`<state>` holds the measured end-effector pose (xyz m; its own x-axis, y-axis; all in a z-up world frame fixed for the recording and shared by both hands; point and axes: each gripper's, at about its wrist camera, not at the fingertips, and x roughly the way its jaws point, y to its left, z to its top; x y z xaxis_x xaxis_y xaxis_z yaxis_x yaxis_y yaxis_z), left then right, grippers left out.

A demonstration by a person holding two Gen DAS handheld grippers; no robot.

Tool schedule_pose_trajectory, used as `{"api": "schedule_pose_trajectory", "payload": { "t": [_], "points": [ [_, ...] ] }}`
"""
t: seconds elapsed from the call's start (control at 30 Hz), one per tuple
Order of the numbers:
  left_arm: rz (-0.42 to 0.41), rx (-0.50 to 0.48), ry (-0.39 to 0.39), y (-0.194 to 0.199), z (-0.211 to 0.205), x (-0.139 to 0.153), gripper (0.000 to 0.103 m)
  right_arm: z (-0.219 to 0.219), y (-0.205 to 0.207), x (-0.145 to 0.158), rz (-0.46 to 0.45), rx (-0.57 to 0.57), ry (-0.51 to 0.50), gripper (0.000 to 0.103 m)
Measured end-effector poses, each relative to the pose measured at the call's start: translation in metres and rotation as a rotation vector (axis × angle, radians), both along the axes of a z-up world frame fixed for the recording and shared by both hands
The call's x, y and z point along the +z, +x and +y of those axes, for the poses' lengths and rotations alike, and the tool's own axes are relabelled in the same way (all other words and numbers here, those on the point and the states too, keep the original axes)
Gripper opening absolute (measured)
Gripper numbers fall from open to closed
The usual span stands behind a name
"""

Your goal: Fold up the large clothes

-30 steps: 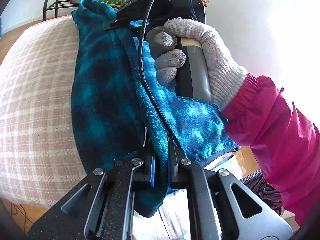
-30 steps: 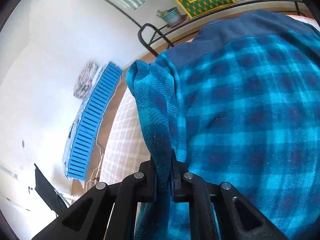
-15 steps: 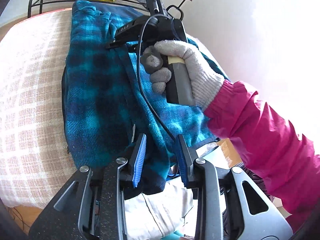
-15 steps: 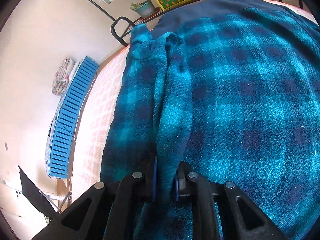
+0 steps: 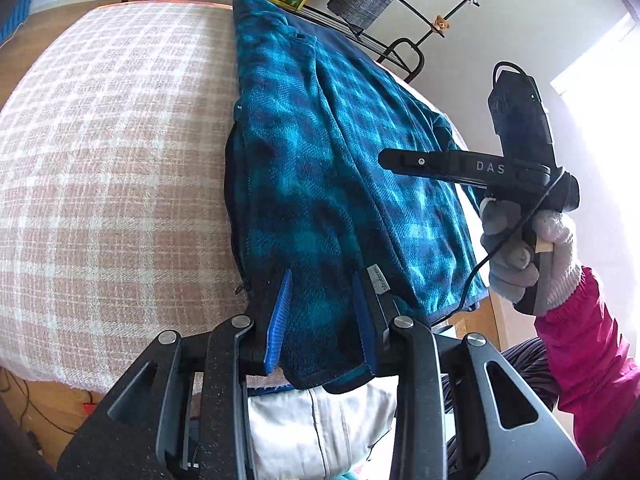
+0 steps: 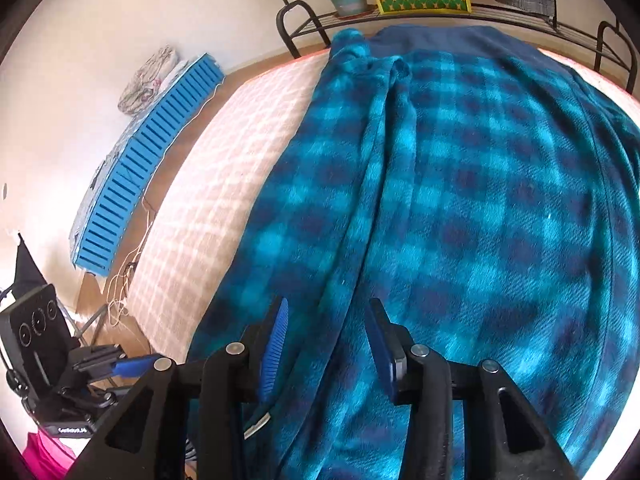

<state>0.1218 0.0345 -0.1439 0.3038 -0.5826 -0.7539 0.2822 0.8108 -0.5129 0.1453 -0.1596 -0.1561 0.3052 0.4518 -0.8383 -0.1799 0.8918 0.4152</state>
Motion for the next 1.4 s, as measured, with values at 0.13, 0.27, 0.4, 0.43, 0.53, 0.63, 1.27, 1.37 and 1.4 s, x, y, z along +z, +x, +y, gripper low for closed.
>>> {"api": "schedule_pose_trajectory", "payload": {
  "t": [0.13,0.27,0.4,0.43,0.53,0.63,1.27,1.37,1.4],
  "points": [
    [0.019,-0.051,-0.019,-0.011,-0.012,-0.007,0.031,0.011,-0.024,-0.028,0.071,0.039,-0.005,0.043],
    [0.011,-0.112,-0.003,-0.024,-0.030,-0.010,0.031,0.019,-0.024,-0.044,0.095,0.033,-0.038,0.043],
    [0.015,-0.156,0.011,-0.030,-0.042,-0.015,0.033,0.018,-0.019,-0.042,0.084,0.034,-0.039,0.033],
    [0.012,-0.162,0.018,-0.031,-0.044,-0.015,0.034,0.016,-0.018,-0.042,0.086,0.033,-0.029,0.033],
    [-0.010,-0.181,0.016,-0.039,-0.047,-0.011,0.035,0.008,-0.017,-0.042,0.099,0.009,0.008,0.035],
    [-0.047,-0.195,0.028,-0.048,-0.047,-0.005,0.039,0.002,-0.013,-0.039,0.084,-0.007,0.008,0.035],
    [-0.155,-0.240,0.171,-0.038,-0.075,-0.010,0.012,0.005,0.019,-0.036,0.083,-0.014,0.047,0.040],
    [-0.142,-0.246,0.125,-0.036,-0.079,-0.011,0.005,0.004,0.030,-0.035,0.067,-0.034,0.028,0.044],
    [-0.122,-0.241,0.077,-0.036,-0.076,-0.009,0.004,0.002,0.033,-0.036,0.068,-0.046,0.032,0.044]
  ]
}}
